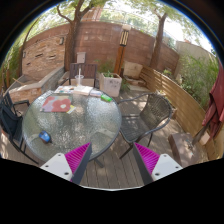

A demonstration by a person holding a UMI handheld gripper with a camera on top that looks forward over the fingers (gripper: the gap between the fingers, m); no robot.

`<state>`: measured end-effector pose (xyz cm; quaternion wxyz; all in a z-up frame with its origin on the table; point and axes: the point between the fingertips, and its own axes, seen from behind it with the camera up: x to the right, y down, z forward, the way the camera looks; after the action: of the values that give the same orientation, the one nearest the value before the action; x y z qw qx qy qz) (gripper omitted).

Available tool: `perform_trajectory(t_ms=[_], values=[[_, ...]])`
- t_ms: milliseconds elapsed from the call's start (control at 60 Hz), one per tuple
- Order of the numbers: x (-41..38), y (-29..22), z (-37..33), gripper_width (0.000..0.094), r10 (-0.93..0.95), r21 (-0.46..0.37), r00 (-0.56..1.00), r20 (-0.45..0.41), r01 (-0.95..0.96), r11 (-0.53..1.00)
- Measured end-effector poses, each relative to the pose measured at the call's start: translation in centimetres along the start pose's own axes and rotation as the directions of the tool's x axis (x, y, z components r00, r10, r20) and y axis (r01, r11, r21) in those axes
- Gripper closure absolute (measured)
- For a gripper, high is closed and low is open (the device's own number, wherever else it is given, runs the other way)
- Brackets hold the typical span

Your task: Arrange mouse

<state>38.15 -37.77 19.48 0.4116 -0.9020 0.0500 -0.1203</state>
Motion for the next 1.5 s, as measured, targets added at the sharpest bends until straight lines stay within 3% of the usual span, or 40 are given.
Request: perform_trajectory(t_ms=[317,550,917,1267,1333,1417,1500], values=[[-4.5,4.4,-2.3,0.0088,-0.031,-0.009,0.999,-0.03,0.03,0.999],[-16.6,11.5,-2.2,0.0087,-0.024,-0.065,0.998,0.056,0.028,0.997],[-32.3,7.8,10.3,0.0089,-0.121,-0.003,0.973,0.197,0.124,0.992],[-35.0,3.8,18.6,0.0091,-0.106,-0.035,0.958,0.266,0.119,0.992],[-35.2,3.5,19.6,0.0121,-0.096,-0.053,0.955,0.282,0.115,0.992],[-35.9,3.1,20.2,0.0243,-0.055,-0.073,0.947,0.317,0.083,0.994],[-36.3,3.1,20.1,0.0447,-0.079,-0.063,0.94,0.331,0.105,0.992]])
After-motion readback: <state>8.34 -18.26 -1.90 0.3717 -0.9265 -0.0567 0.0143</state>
